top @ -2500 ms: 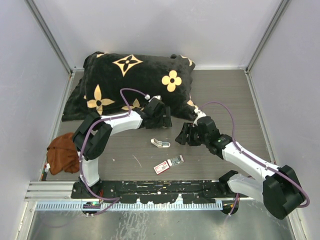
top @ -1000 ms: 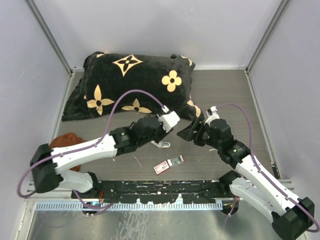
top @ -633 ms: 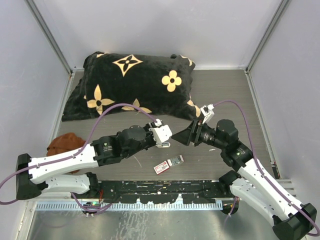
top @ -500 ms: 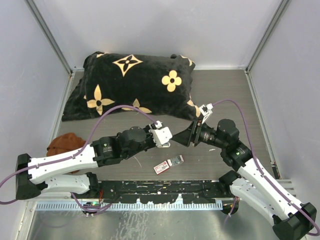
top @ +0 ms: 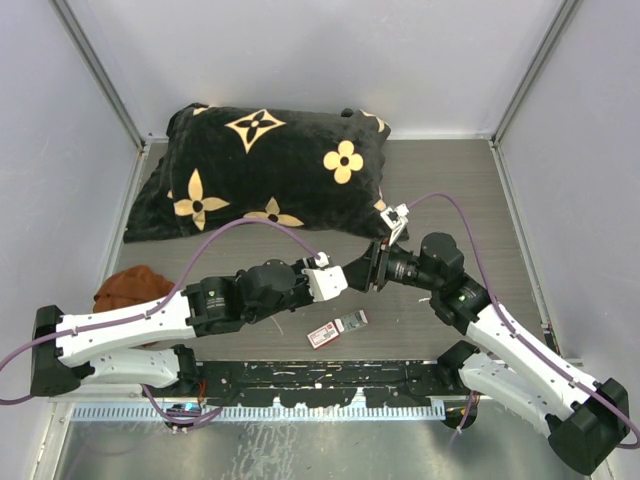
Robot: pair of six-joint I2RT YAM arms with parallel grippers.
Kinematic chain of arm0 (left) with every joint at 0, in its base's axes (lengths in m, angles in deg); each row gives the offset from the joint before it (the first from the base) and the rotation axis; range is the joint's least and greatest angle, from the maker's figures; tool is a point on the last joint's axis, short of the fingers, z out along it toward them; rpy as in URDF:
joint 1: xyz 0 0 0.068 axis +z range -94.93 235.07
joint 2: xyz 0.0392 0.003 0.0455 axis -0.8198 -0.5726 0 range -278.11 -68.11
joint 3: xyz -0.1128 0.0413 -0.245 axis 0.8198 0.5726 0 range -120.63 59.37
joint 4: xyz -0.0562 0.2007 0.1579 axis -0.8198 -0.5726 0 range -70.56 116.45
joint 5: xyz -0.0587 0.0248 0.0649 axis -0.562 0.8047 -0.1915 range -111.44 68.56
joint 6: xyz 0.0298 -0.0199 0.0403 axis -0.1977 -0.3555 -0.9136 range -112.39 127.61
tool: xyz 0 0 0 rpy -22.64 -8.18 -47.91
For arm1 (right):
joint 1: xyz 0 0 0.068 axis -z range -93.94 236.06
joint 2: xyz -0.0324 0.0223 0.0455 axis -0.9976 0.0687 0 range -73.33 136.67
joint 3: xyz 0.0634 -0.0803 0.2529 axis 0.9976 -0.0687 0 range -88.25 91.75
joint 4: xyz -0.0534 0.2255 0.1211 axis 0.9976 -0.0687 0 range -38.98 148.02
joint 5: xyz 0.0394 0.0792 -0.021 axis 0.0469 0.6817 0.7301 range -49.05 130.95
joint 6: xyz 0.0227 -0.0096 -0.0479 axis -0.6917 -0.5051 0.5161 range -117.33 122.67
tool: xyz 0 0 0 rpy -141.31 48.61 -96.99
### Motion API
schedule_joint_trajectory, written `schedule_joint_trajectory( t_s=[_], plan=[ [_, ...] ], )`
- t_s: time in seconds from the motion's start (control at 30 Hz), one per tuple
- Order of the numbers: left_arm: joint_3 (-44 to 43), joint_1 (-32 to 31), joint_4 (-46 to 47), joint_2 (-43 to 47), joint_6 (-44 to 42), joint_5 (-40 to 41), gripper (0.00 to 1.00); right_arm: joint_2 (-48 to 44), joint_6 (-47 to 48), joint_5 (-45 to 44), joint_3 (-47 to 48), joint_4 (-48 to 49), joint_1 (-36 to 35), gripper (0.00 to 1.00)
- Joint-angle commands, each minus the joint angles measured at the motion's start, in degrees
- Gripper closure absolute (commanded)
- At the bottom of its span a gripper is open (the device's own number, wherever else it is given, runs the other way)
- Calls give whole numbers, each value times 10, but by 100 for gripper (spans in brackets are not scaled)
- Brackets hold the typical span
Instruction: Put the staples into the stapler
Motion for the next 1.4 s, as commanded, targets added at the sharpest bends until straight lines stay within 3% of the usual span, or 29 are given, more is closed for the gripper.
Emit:
schedule_joint_trajectory(
  t_s=[0.0, 0.33, 0.4, 0.47, 0.5, 0.6, 0.63, 0.67, 0.83, 1.0, 1.07, 1.13, 1.37],
  plan=[
    [-24, -5, 16, 9, 4, -7, 85, 16, 14, -25, 12, 48, -26, 45],
    [-25, -9, 29, -4, 4, -6, 85, 49, 20, -48, 9, 61, -39, 55],
    [-26, -9, 30, -6, 5, -1, 85, 53, 20, -43, 8, 67, -39, 61],
    [-26, -9, 32, -7, 7, 5, 84, 54, 24, -39, 8, 65, -39, 75],
    [-27, -10, 34, -7, 10, 15, 78, 52, 30, -40, 9, 60, -39, 82],
    [-29, -12, 34, -4, 24, 29, 37, 45, 59, -51, 15, 38, -39, 97],
    [-29, -12, 33, -1, 32, 29, 28, 42, 69, -55, 18, 32, -39, 99],
    [-27, -12, 32, 6, 44, 28, 22, 39, 80, -59, 21, 27, -39, 99],
    [-20, -12, 20, 62, 115, 34, 14, 30, 139, -82, 14, 24, -40, 99],
    [-90, 36, -79, 66, 292, 5, 10, 39, 201, -109, 9, 31, -42, 99],
    [-139, 67, -141, 34, 366, -25, 12, 46, 227, -120, 9, 38, -48, 99],
    [-175, 79, -179, 8, 419, -29, 20, 47, 263, -118, -5, 66, -56, 99],
    [-172, 113, -158, -29, 503, -47, 28, 24, 314, -147, -59, 166, -99, 99]
  ],
)
